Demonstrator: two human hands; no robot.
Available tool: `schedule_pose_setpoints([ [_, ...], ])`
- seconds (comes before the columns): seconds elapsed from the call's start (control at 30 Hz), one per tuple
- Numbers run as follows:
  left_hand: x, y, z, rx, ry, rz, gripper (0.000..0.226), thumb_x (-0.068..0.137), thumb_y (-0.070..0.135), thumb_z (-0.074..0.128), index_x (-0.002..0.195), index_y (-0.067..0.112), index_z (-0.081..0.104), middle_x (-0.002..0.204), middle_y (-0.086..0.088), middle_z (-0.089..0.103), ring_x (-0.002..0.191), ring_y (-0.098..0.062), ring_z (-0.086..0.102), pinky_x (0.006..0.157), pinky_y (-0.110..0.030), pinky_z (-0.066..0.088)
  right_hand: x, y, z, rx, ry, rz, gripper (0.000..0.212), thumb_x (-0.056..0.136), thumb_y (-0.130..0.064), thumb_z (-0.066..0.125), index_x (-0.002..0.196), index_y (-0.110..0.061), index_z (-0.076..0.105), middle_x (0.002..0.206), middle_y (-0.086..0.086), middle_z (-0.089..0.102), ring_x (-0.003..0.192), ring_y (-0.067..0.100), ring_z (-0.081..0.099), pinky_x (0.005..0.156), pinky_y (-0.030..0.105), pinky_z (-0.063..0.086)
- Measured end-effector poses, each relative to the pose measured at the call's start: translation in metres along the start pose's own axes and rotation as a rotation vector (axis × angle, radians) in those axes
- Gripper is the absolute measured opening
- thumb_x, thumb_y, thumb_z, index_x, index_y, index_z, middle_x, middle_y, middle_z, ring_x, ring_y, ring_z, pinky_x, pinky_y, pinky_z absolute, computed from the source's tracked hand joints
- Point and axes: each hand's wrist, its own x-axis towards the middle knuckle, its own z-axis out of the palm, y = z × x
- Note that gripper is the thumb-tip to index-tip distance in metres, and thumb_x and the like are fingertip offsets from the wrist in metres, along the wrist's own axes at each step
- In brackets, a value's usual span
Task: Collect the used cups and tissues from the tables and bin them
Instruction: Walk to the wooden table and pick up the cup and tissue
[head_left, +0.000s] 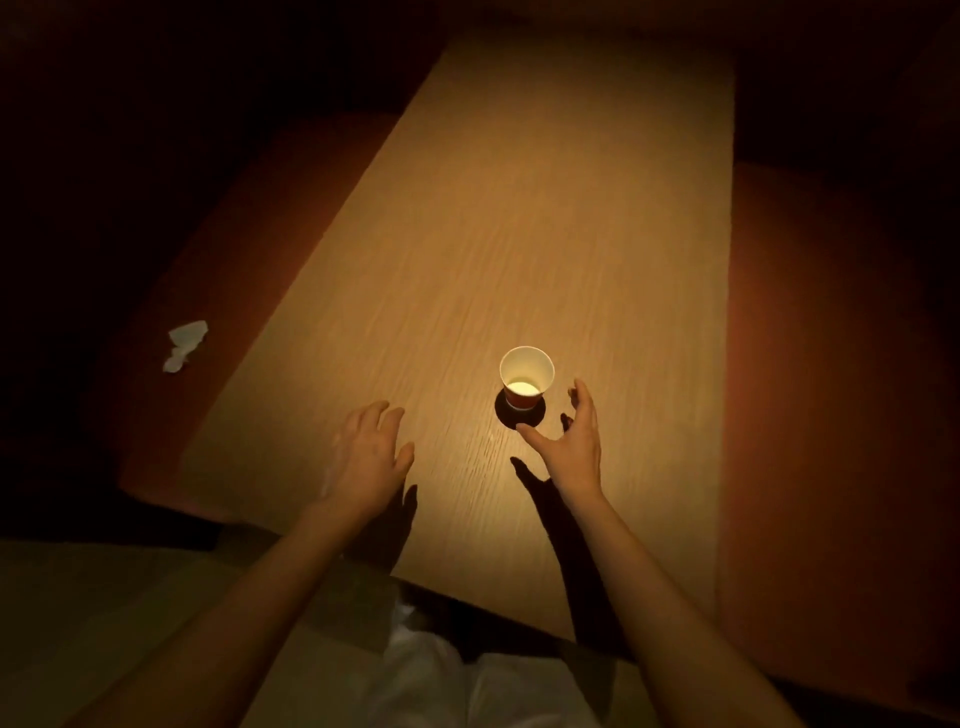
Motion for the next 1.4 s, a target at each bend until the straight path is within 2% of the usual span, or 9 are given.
schedule_pose_setpoints([
  [0.2, 0.021, -0.01, 0.009, 0.009, -0.031, 0.002, 0.049, 0.095, 0.035, 0.048, 0.14, 0.016, 0.042, 0.147, -0.008, 0.039, 0.135, -0.023, 0.035, 0.11, -0.04, 0.031, 0.048, 0.011, 0.026, 0.079, -0.035, 0.008, 0.096, 0.063, -0.024, 0.087, 0.143, -0.027, 0.033, 0.142, -0.007, 0.044, 0.128, 0.011, 0.043, 0.103, 0.029, 0.039],
  [0.3, 0.025, -0.021, 0.007, 0.025, -0.045, -0.025, 0.049, 0.095, 0.036, 0.048, 0.14, 0.016, 0.041, 0.147, -0.007, 0.039, 0.135, -0.022, 0.035, 0.11, -0.039, 0.03, 0.053, 0.001, 0.037, 0.147, 0.005, 0.012, 0.074, 0.062, -0.019, 0.085, 0.125, -0.031, 0.048, 0.113, -0.013, 0.057, 0.098, -0.005, 0.056, 0.069, 0.004, 0.045],
  [0.33, 0.025, -0.024, 0.006, 0.022, -0.053, -0.031, 0.049, 0.095, 0.035, 0.049, 0.14, 0.016, 0.041, 0.147, -0.007, 0.039, 0.136, -0.022, 0.035, 0.111, -0.039, 0.03, 0.055, -0.003, 0.039, 0.167, 0.02, 0.015, 0.07, 0.063, -0.019, 0.085, 0.121, -0.032, 0.049, 0.106, -0.015, 0.058, 0.092, -0.009, 0.058, 0.06, 0.002, 0.044],
  [0.4, 0.026, -0.033, 0.003, 0.019, -0.051, -0.043, 0.049, 0.094, 0.035, 0.05, 0.139, 0.017, 0.042, 0.147, -0.007, 0.039, 0.135, -0.022, 0.035, 0.11, -0.038, 0.031, 0.059, -0.011, 0.04, 0.142, 0.03, -0.004, 0.067, 0.063, -0.022, 0.084, 0.121, -0.03, 0.051, 0.106, -0.014, 0.059, 0.096, -0.002, 0.06, 0.067, 0.01, 0.047],
  [0.5, 0.029, -0.054, -0.006, -0.002, -0.013, -0.083, 0.048, 0.093, 0.034, 0.051, 0.138, 0.017, 0.043, 0.145, -0.007, 0.04, 0.134, -0.023, 0.037, 0.109, -0.041, 0.033, 0.063, -0.026, 0.049, 0.073, -0.056, -0.071, 0.067, 0.063, -0.025, 0.084, 0.12, -0.033, 0.049, 0.112, -0.015, 0.058, 0.107, 0.008, 0.055, 0.086, 0.034, 0.052],
  [0.7, 0.04, -0.115, -0.032, -0.021, 0.047, -0.17, 0.049, 0.094, 0.034, 0.05, 0.139, 0.017, 0.042, 0.145, -0.009, 0.041, 0.132, -0.025, 0.039, 0.108, -0.042, 0.033, 0.06, -0.089, 0.097, 0.016, -0.206, -0.244, 0.07, 0.059, -0.035, 0.085, 0.107, -0.062, 0.042, 0.108, -0.036, 0.052, 0.103, -0.018, 0.048, 0.079, 0.014, 0.04],
  [0.97, 0.106, -0.272, -0.067, 0.013, 0.089, -0.307, 0.051, 0.096, 0.037, 0.044, 0.141, 0.015, 0.038, 0.148, -0.009, 0.035, 0.134, -0.026, 0.034, 0.108, -0.04, 0.034, 0.076, -0.176, 0.25, -0.013, -0.341, -0.339, 0.072, 0.053, -0.046, 0.083, 0.109, -0.064, 0.041, 0.11, -0.039, 0.05, 0.105, -0.017, 0.048, 0.08, 0.016, 0.043],
  [1.13, 0.174, -0.387, -0.065, 0.018, 0.026, -0.361, 0.051, 0.094, 0.037, 0.048, 0.138, 0.014, 0.039, 0.144, -0.009, 0.04, 0.13, -0.027, 0.039, 0.104, -0.04, 0.038, 0.091, -0.202, 0.382, 0.008, -0.376, -0.276, 0.073, 0.058, -0.038, 0.086, 0.115, -0.058, 0.044, 0.114, -0.029, 0.054, 0.109, -0.006, 0.052, 0.081, 0.019, 0.046],
  [1.4, 0.273, -0.521, 0.017, -0.109, -0.049, -0.457, 0.06, 0.088, 0.034, 0.06, 0.14, 0.014, 0.038, 0.145, -0.008, 0.039, 0.129, -0.029, 0.04, 0.104, -0.041, 0.037, 0.122, -0.19, 0.554, -0.019, -0.388, -0.13, 0.078, 0.06, -0.024, 0.088, 0.128, -0.027, 0.051, 0.118, -0.011, 0.058, 0.112, 0.012, 0.055, 0.092, 0.029, 0.047],
])
